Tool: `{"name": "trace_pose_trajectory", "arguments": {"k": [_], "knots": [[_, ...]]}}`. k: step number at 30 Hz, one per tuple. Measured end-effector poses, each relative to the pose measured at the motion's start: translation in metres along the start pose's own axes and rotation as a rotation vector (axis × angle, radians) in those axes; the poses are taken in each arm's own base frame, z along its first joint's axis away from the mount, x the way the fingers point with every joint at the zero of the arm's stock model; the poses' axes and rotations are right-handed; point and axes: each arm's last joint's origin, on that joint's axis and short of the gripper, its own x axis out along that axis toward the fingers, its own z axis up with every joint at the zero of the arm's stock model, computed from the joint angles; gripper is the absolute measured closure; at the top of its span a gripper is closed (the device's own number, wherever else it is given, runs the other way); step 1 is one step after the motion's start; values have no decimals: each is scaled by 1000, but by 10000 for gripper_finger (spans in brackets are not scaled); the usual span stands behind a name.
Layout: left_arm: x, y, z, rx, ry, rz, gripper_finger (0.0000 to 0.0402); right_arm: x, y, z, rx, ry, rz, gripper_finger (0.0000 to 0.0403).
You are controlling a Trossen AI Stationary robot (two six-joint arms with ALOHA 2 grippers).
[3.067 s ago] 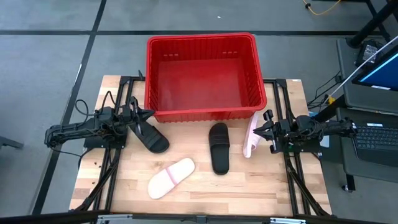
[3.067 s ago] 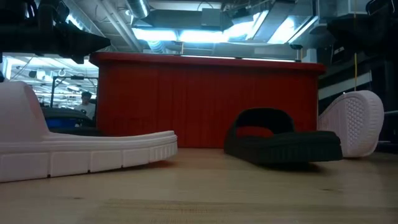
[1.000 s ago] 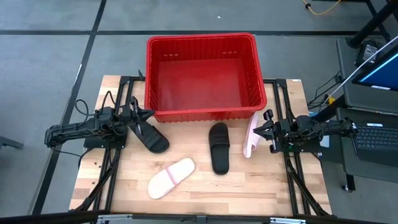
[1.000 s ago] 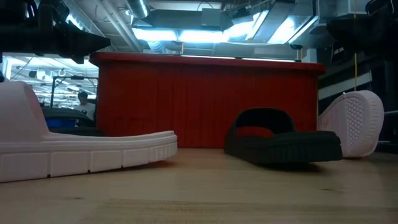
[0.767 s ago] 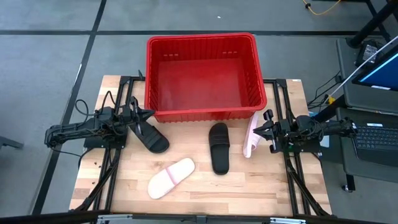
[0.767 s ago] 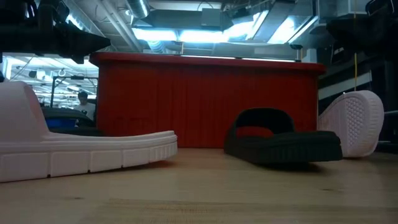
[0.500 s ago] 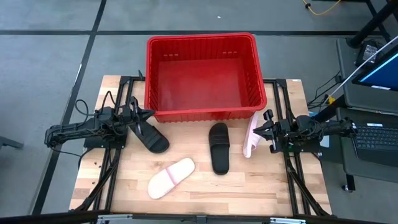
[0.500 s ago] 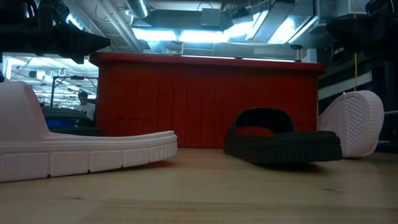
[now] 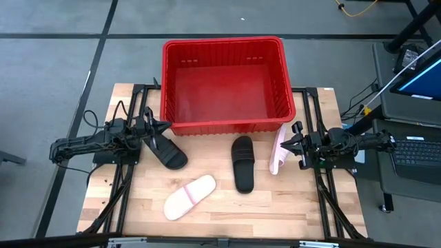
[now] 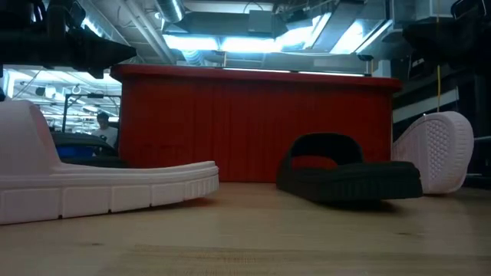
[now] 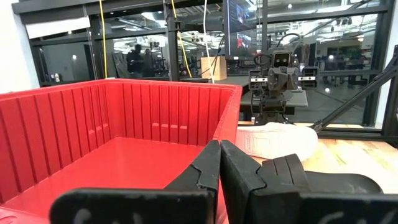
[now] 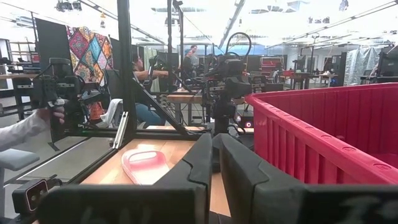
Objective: Pick and place slides into bin
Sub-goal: Put the right pink slipper into the red bin
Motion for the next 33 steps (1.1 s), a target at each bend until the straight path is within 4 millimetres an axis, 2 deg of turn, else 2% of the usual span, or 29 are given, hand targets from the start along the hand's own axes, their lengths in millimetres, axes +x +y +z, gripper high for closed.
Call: {"name": "trace_pose_trajectory", "arguments": {"k": [10,15,18,24,27,33], "knots": [[0,0,0,-6,-4,1,395,0,0,0,-1,0,0,370],[0,0,1,-116,-7,1,395,0,0,0,1,0,0,370],[0,0,1,-63,-8,-2,398,0,0,0,2,1,0,370],[0,-4,1,-49,-7,-129,400,0,0,0,1,1,0,376],[-1,-3,10,-62,-19,-135,400,1,0,0,-1,16,-1,396],[0,-3,35,-61,-16,-150,400,6,-2,13,-2,81,-65,399]]}}
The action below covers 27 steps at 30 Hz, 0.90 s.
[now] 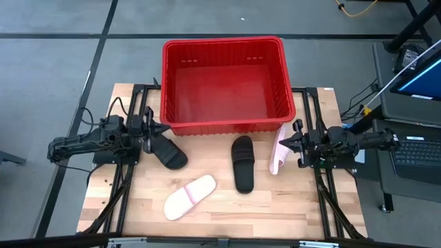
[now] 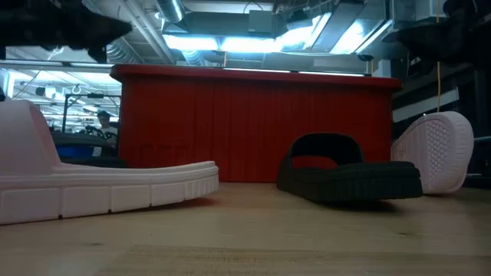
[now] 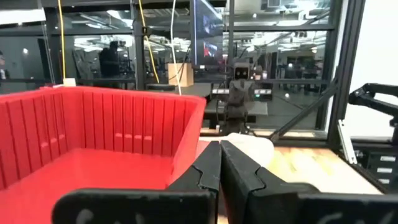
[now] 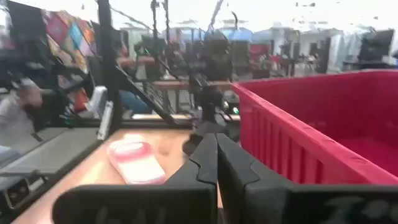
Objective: Pick and place slides into bin
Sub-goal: Put the right pink slipper into the red bin
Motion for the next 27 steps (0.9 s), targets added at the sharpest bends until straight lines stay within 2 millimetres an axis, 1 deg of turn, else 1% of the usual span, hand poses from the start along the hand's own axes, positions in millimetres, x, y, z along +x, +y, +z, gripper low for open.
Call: {"name": "trace_pose_trajectory", "arguments": {"k": [4,7,10,12,16,20,23,27], "knots": [[5,0,13,24,31,1,400,5,0,15,-3,13,-2,400],[8,0,31,67,13,8,400,10,1,30,-6,27,-2,401],[10,0,50,67,31,0,400,12,1,50,-2,92,-7,401],[13,-1,56,55,68,-22,400,14,1,59,24,157,-24,401],[25,-7,58,21,133,-100,400,20,3,70,61,229,9,401],[38,-17,54,19,161,-133,400,26,11,68,118,256,32,402],[51,-27,52,19,146,-142,400,31,19,64,107,283,31,402],[62,-45,50,37,121,-172,400,31,33,63,92,291,98,402]]}}
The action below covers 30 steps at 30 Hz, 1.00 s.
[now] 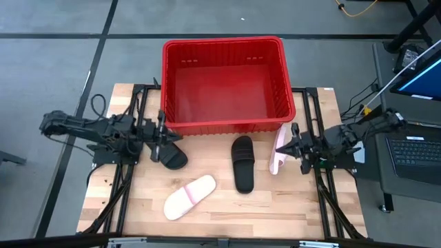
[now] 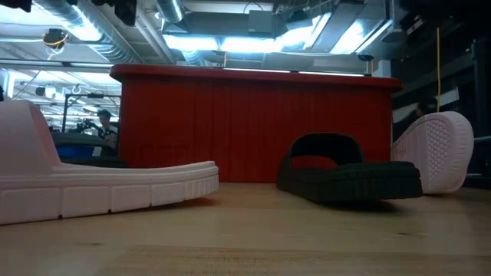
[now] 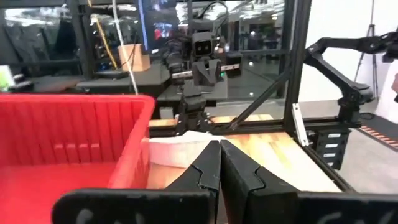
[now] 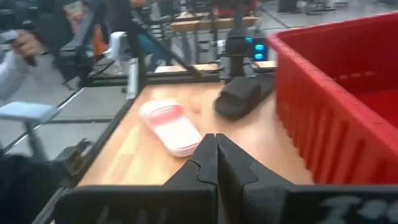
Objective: Pick and place slides into bin
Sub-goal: Put the right pink slipper into the red bin
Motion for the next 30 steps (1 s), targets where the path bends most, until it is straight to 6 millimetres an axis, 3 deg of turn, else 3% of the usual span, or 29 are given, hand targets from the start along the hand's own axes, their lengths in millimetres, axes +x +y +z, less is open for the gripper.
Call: {"name": "trace_pose_trajectory", "arguments": {"k": [11,16,20,30], "knots": [[4,-43,-7,-10,51,118,400,-8,33,-11,20,48,-44,403],[-1,-57,-6,-20,31,131,400,-3,57,4,-20,74,-37,403],[-4,-63,-6,-17,33,130,400,0,75,11,-39,190,-67,403],[-2,-70,-11,44,63,125,400,9,118,-14,103,330,-191,403]]}}
